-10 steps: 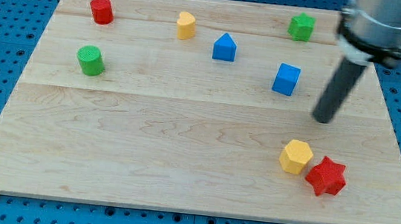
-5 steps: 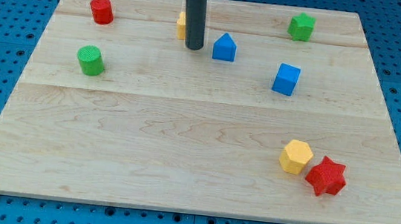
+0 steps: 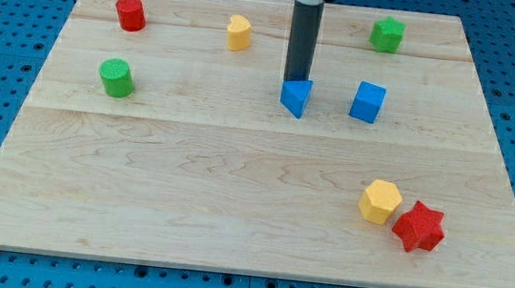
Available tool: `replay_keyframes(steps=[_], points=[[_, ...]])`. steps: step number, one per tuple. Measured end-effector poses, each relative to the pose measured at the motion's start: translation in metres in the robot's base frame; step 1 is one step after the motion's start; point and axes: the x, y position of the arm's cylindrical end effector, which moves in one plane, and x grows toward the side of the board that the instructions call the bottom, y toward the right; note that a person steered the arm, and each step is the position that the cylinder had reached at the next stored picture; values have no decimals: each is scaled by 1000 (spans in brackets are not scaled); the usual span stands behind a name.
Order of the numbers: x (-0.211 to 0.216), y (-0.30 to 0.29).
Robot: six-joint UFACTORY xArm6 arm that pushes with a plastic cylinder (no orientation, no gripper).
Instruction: Move the blue triangle below the blue cube
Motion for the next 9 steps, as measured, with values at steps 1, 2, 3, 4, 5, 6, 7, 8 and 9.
replay_keyframes(steps=[1, 2, 3, 4, 5, 6, 7, 8, 9], points=[[26, 0], [30, -12], [32, -29], [47, -14], [67, 6], [74, 35], [74, 78], [75, 96], [78, 146]])
